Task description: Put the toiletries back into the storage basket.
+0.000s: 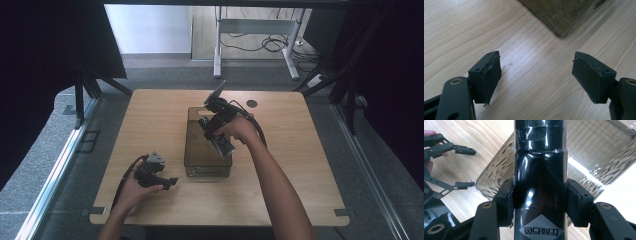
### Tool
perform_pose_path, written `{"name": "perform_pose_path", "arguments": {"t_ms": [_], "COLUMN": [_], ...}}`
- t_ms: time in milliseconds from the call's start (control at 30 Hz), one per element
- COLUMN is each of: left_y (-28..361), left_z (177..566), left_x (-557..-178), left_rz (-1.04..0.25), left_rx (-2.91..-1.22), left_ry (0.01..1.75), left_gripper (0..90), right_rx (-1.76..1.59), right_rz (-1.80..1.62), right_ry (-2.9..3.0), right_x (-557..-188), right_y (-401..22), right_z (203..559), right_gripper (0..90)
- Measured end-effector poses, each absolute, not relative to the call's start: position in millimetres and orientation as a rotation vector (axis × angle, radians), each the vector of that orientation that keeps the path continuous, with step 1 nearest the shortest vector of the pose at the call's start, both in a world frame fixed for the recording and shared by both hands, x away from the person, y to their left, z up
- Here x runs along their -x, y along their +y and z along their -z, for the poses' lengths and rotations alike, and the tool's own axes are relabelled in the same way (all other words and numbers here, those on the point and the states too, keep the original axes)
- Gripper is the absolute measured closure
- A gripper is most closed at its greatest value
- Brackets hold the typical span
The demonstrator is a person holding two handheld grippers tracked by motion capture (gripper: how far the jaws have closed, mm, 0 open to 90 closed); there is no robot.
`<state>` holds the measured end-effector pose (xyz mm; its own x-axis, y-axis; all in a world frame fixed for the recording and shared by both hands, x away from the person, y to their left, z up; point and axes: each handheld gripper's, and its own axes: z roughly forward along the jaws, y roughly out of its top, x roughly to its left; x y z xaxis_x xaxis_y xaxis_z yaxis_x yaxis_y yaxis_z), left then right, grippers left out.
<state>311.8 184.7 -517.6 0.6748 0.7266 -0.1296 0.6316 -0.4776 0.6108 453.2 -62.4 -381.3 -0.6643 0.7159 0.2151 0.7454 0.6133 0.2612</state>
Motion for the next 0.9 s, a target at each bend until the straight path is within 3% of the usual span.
{"name": "perform_pose_path", "arguments": {"t_ms": [900], "left_y": [185], "left_z": [517], "left_x": [-311], "left_rz": [-0.186], "left_rx": [-2.240], "left_ry": [1.032], "left_gripper": [23.7], "right_rx": [1.440], "right_rz": [0.492], "right_ry": [-2.605], "right_x": [-471], "right_y": [-38], "right_z": [406], "right_gripper": [46.6]}}
